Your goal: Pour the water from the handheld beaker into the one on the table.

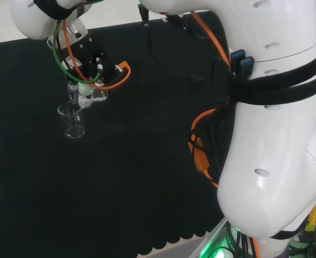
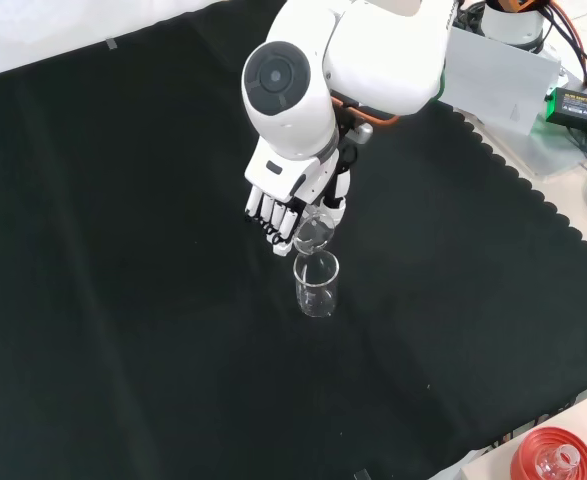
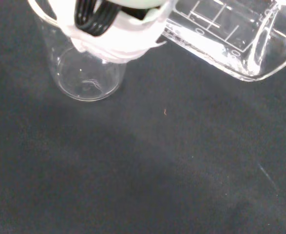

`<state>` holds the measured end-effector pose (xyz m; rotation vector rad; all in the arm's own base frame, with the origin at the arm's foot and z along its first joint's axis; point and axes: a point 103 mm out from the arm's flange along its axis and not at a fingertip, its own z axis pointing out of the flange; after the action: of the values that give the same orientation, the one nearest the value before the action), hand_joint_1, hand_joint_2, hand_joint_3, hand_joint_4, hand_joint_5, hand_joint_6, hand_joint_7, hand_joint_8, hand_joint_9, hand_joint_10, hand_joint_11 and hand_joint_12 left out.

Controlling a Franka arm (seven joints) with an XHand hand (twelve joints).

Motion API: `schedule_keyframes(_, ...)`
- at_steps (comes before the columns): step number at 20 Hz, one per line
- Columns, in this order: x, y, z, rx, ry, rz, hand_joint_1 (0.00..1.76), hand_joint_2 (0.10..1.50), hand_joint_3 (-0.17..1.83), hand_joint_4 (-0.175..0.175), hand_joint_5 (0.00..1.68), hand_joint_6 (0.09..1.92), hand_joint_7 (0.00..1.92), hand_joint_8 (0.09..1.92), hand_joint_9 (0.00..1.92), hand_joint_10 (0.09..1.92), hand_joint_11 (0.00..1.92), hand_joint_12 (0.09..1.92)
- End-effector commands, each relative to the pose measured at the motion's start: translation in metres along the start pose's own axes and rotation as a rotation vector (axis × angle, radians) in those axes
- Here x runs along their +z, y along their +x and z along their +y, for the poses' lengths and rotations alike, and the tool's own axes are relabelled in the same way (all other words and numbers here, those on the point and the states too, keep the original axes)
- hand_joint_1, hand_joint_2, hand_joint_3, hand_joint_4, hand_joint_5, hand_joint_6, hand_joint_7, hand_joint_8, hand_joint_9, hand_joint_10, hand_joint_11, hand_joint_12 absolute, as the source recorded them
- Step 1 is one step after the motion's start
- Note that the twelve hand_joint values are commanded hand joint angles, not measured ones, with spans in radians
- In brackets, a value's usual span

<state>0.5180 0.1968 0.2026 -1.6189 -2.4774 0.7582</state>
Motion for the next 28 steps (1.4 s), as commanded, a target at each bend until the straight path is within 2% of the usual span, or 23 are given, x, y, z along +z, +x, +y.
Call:
schedule_keyframes(1,-0.0012,-0.0003,0.0038,0.010,0.009,-0.034,1.28,1.05,-0.17,0.009,1.22,0.64,1.57,0.09,1.08,0.61,0.60,1.16)
schedule_keyframes(19,-0.0063,0.0022,0.0055,0.028,0.034,-0.103,1.28,1.05,-0.17,0.008,1.22,0.65,1.57,0.09,1.08,0.61,0.61,1.16)
schedule_keyframes(28,-0.0073,0.0062,0.0055,0.029,0.038,-0.114,1.28,1.05,-0.17,0.007,1.22,0.65,1.57,0.09,1.07,0.61,0.61,1.15)
